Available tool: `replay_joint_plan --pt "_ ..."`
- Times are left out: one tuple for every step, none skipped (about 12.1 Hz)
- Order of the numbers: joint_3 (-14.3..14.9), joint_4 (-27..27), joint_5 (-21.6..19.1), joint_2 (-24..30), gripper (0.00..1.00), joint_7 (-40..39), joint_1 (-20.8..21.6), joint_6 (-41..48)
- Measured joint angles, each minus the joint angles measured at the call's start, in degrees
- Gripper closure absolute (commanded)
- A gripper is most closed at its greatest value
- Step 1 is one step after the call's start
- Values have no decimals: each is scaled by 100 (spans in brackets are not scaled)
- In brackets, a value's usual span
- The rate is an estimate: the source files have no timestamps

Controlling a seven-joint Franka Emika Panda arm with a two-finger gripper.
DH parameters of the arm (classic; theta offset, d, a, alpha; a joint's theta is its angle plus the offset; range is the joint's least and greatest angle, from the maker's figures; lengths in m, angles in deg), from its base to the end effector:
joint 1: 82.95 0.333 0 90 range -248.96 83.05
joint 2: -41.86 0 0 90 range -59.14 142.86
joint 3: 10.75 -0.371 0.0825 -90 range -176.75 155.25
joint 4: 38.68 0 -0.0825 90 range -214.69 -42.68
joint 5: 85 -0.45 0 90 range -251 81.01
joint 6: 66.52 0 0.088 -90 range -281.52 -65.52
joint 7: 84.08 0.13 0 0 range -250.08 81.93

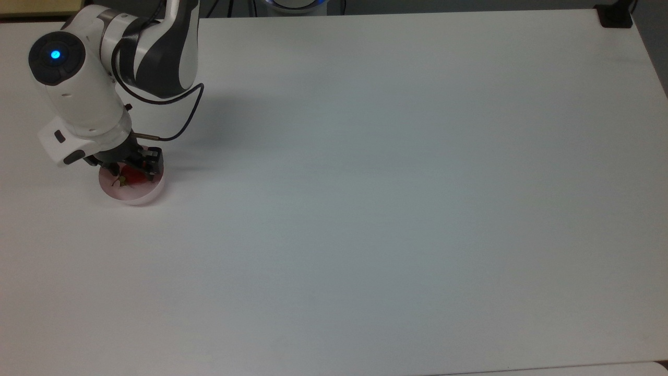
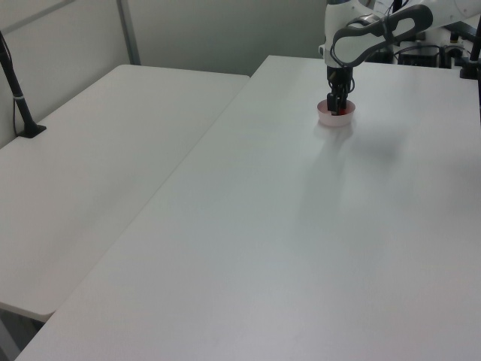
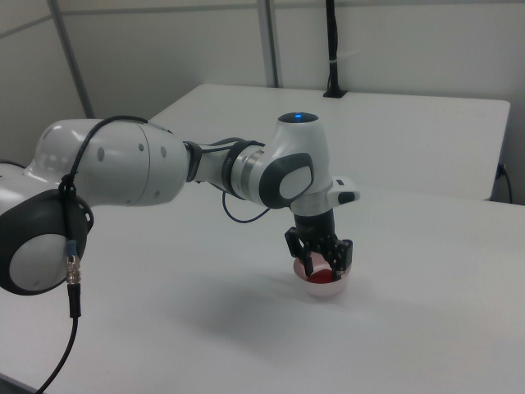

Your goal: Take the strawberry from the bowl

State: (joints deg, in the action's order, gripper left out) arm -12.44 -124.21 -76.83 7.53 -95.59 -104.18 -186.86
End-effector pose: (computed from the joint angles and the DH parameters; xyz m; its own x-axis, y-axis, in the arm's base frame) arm 0.7476 -0.2795 0.3117 0.9971 -0.0746 -0.0161 -0.0725 -0.9918 0.1057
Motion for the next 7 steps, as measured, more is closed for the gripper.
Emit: replay_joint_plan --pt "0 -5 0 -2 46 8 1 -1" --pt "0 -7 0 -2 48 10 2 -1" --pt "0 -8 0 -2 48 21 3 -2" --pt "0 -8 0 -2 48 34 3 -2" --pt "0 -7 0 -2 49 45 3 -5" --pt "0 0 0 0 48 59 3 -7" --pt "-1 4 0 1 48 65 3 -8"
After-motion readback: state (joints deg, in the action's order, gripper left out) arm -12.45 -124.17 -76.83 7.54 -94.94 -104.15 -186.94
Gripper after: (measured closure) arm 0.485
